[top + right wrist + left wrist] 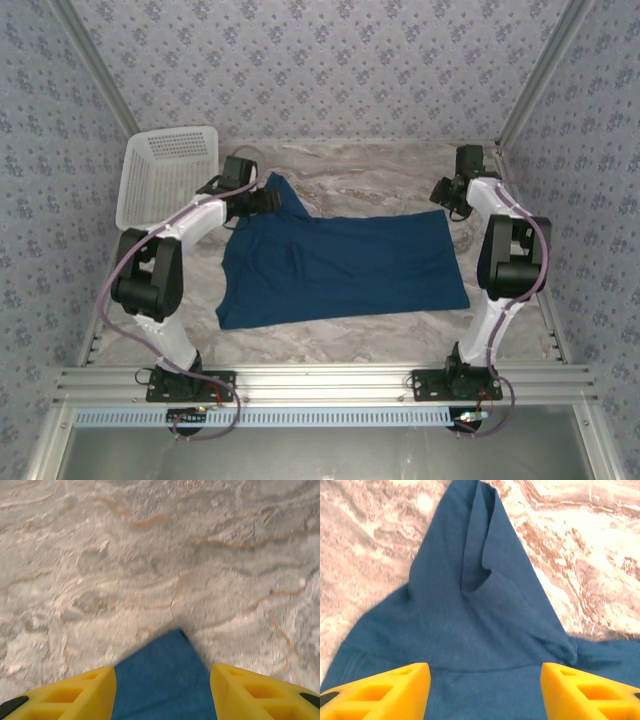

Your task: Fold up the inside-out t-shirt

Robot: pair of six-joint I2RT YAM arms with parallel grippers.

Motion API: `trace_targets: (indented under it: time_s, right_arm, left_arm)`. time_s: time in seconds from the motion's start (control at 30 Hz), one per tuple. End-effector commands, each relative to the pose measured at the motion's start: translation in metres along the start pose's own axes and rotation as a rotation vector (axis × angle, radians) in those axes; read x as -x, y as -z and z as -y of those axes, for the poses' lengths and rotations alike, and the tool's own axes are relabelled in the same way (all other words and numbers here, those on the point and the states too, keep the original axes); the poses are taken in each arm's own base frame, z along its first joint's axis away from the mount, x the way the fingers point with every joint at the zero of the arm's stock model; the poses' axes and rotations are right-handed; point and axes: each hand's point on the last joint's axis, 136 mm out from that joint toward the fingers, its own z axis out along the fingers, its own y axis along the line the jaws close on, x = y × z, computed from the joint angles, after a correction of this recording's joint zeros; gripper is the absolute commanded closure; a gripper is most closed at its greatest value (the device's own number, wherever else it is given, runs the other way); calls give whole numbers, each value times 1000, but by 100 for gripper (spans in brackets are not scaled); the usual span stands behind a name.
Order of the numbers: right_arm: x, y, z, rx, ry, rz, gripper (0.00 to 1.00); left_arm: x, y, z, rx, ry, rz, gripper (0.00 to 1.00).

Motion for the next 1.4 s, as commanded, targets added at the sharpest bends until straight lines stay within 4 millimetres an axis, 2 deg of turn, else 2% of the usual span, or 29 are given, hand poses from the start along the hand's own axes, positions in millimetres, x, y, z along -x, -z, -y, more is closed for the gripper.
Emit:
trace_targets:
  time_s: [0.0,0.17,0.27,0.33,0.5,0.53,0.57,0.67,0.8,1.0,1.13,1.3,1.37]
  right_arm:
    - [-7,-23,17,-91,-19,-59,46]
    - [-9,-44,12,-92,-26,-91,51]
    - [-11,-49,8,-77,-20,-117,55]
    - [-11,-49,7,-76,-19,-119,62]
    - [-13,-50,7,-73,-15,-132,75]
    - [-13,-50,7,-74,-14,-133,78]
    - [-13,-50,7,-73,-13,-135,80]
    - [-13,-51,7,-71,-14,-138,86]
    - [-13,-51,6,-67,-9,-139,93]
    - [-14,-52,4,-56,-7,-142,93]
    - [-13,-52,2,-47,-9,-139,93]
    - [-13,-52,2,-41,-10,-141,93]
    - [-14,-53,1,-39,-9,-143,93]
  left_arm:
    - [11,-14,-3,27,-31,-7,40]
    - [32,-41,2,33,-64,-7,39]
    - [40,-61,2,52,-89,-24,38]
    - [46,-73,-2,75,-100,-33,38]
    - [46,-99,1,60,-93,-113,39]
    - [40,-104,2,54,-92,-139,40]
    - [47,-104,6,47,-93,-133,41]
    - [47,-107,7,40,-94,-144,41]
    - [42,-108,10,16,-87,-186,44]
    - [27,-95,15,-23,-66,-217,45]
    - [15,-90,11,-15,-63,-242,44]
    - [10,-92,7,-7,-62,-252,44]
    - [11,-94,8,-10,-62,-251,48]
